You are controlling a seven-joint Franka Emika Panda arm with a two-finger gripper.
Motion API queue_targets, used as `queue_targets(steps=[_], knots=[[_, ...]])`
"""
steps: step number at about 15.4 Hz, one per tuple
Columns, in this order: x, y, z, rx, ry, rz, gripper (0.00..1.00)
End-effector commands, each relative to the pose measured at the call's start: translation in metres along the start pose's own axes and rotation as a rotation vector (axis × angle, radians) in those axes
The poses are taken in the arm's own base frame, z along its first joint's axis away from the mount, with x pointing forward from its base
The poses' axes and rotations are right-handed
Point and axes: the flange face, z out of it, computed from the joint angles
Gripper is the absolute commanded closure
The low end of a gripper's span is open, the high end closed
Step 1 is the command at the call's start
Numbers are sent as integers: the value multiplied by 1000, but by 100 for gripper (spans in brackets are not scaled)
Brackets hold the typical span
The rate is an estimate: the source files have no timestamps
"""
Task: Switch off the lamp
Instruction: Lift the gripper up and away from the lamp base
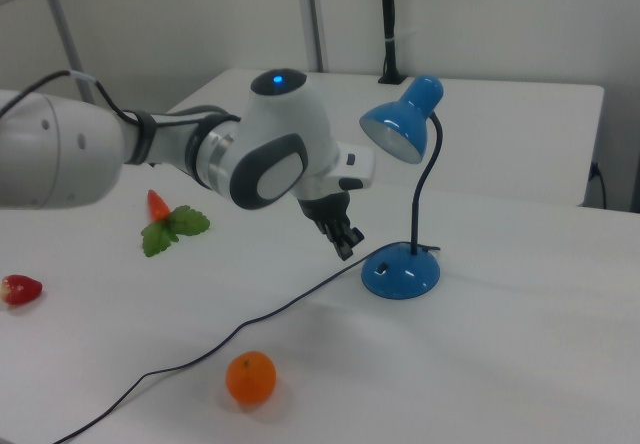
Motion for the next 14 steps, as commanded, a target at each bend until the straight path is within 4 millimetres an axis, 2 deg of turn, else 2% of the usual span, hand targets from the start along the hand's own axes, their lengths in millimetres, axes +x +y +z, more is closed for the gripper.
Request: queue_targets(steps=[1,4,6,7,10,11,14], knots=[[-16,1,-45,-17,-110,-80,89],[-29,-5,-81,-16,-213,-164,83],[-40,-11,-100,-12,-255,-212,70],[-46,-16,-107,-11,-276,-229,58],[-56,-30,-127,-7,-287,-258,8],[-59,-35,-132,-7,-290,-267,0],[-69,-44,-151,-1,-303,-288,0]])
